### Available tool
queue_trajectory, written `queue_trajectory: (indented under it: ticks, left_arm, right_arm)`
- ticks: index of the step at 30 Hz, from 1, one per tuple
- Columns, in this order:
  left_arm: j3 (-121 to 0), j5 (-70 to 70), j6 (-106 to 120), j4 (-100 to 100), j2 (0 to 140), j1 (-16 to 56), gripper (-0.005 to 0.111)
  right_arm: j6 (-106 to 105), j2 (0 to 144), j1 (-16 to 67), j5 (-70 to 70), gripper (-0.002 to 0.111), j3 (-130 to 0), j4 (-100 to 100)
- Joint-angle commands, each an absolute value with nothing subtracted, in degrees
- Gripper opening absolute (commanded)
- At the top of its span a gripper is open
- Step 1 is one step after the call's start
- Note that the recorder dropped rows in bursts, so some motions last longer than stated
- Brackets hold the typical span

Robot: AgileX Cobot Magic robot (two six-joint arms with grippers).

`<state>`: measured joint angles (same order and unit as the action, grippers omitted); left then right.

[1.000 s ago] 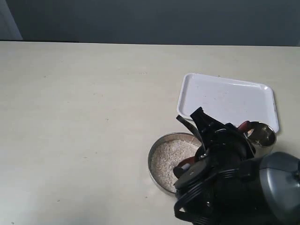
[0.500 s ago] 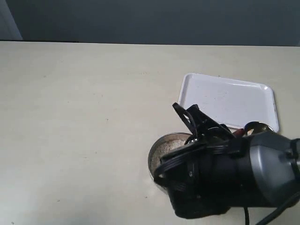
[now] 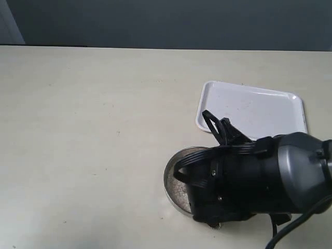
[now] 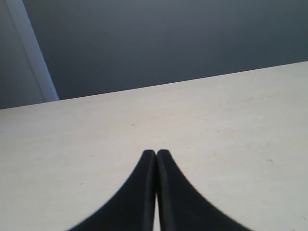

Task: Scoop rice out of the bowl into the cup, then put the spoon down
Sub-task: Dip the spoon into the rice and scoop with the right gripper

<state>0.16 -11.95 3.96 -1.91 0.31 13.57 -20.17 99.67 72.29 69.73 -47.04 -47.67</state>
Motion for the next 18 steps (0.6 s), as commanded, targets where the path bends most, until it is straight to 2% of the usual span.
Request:
queue_trajectory:
  ticks: [1, 10, 18]
  left_arm:
    - [0.00, -11.53, 3.66, -1.75, 0.00, 13.87, 0.000]
    - [0.00, -11.77, 3.66, -1.75, 0.00, 13.87, 0.000]
    - [0.00, -11.77, 3.66, -1.75, 0.00, 13.87, 0.000]
  right_arm:
    - [-20.93, 99.61, 71.99, 69.96, -0.001, -47.29, -47.30]
    - [-21.45, 99.11, 68.02, 69.96, -0.001, -47.29, -46.89]
    - [-23.77, 97.13, 68.01, 69.96, -0.001, -47.29, -43.68]
